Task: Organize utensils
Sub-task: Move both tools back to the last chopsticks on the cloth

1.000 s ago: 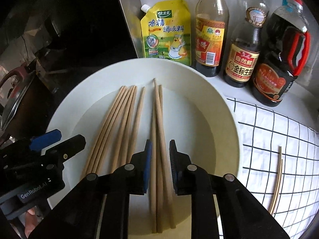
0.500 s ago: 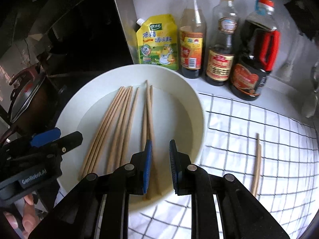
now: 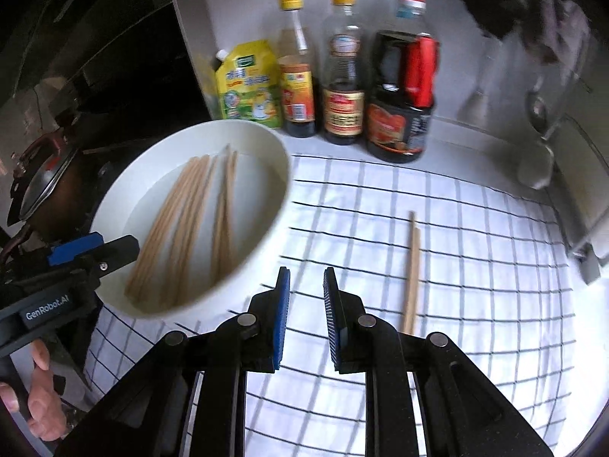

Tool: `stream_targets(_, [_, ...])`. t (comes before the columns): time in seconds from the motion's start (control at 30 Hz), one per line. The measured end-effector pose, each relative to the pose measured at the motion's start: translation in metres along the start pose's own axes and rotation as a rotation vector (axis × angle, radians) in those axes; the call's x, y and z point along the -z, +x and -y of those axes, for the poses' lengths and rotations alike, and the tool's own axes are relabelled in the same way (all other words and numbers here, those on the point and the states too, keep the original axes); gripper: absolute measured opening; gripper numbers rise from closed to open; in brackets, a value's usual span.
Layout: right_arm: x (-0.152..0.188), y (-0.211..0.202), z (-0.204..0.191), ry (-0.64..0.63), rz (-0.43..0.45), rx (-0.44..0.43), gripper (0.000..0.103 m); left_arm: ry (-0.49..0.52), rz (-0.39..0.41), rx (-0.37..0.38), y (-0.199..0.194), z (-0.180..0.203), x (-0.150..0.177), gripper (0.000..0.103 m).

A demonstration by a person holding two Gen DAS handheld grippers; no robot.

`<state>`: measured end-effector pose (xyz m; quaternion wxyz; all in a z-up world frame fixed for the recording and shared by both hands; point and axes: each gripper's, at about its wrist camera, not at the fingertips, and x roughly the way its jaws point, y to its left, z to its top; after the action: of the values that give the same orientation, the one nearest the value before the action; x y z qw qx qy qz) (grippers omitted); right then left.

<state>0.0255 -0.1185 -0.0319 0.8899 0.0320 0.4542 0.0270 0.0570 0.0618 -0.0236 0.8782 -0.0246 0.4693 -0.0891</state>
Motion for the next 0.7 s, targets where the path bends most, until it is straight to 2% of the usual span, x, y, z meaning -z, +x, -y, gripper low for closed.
stream_targets(0.37, [0.029, -0.012, 0.054, 0.060, -0.004, 0.063, 0.019, 0.059, -0.014, 0.041, -0.001, 0.054, 0.017, 0.061])
stream_targets(0.7, [0.070, 0.017, 0.100, 0.132, -0.069, 0.090, 0.019, 0.106, -0.067, 0.044, 0.018, 0.091, 0.045, 0.064])
